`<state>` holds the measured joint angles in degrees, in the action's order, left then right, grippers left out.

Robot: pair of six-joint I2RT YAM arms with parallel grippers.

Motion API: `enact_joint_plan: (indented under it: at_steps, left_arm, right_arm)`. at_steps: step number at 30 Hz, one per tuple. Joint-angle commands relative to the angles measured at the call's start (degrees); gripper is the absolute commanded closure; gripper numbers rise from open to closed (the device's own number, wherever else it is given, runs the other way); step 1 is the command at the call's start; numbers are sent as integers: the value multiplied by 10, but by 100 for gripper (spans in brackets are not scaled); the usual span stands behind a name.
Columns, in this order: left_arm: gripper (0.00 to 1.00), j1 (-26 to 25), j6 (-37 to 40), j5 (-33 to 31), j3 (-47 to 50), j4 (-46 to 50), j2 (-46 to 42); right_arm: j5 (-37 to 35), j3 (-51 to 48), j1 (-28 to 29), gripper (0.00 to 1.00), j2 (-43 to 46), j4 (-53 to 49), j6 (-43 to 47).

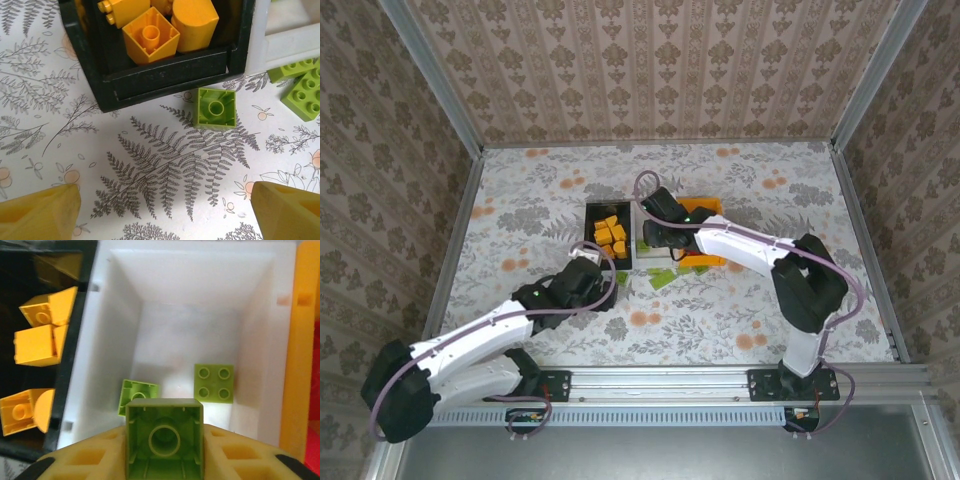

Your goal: Sort the legos into containers by color

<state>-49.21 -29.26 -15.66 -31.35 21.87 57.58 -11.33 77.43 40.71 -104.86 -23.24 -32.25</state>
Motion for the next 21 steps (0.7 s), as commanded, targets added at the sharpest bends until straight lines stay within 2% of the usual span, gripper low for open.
enact_joint_plan:
  at_steps: [1,3,6,12,21]
  left_arm:
    - [13,-5,32,9,-24,-37,29]
    - [17,-5,40,10,-30,-48,52]
    - [20,-6,52,11,-41,-64,91]
    - [25,-19,81,-9,-78,-86,185]
    - [32,-23,82,-18,-107,-117,298]
  right_arm:
    - [3,44,-4,45,-18,-43,-22]
    - [6,45,-5,31,-12,-39,-22]
    - [11,27,-5,23,16,-21,-25]
    - [10,-37,-5,21,86,6,-30]
    - [-6,-104,-5,20,176,25,-30]
